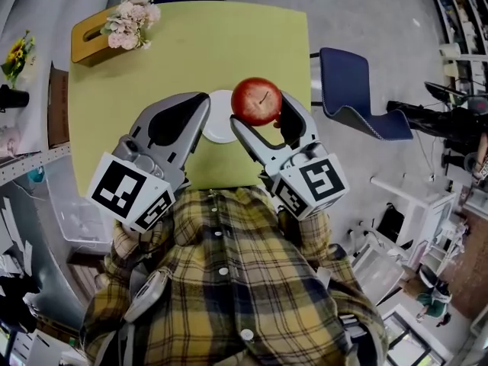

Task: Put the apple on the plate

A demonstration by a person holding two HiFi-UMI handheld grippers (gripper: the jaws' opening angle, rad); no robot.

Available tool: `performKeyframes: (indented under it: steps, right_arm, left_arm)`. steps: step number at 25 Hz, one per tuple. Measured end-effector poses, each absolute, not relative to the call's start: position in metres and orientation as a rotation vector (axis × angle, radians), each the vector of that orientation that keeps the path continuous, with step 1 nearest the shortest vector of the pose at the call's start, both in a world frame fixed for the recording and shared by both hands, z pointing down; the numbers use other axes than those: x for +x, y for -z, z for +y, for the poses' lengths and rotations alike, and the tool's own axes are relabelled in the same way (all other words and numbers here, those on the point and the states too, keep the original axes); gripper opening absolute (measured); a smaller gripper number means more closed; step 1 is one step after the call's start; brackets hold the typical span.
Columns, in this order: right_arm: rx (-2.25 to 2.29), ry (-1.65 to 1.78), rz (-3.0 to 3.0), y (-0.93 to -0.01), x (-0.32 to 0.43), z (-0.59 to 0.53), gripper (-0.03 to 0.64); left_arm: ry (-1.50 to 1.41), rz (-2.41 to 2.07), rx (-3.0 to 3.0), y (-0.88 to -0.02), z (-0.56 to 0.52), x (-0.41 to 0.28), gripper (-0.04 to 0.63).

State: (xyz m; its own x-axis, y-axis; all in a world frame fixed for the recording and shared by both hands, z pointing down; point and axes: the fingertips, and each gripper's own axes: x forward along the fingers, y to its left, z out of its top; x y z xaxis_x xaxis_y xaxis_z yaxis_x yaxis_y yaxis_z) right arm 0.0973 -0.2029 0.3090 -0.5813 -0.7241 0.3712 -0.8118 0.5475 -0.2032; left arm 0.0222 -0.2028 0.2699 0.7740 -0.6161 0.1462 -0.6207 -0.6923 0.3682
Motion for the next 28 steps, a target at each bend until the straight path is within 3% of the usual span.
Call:
performKeyframes:
  steps: [16,28]
  right_arm:
    - [1.109,-0.463,-2.609,-0.306,0.099,-0.205,0.359]
    - [0.955,-0.501,-2.585,-0.354,0.088,-0.193,0.359]
  left_arm:
    - [-0.013,-1.135,2.526,-0.265,-0.201,0.02,-0.002]
    - [-0.058,-1.172,2.489,-0.283,-0.203,0.018,-0.002]
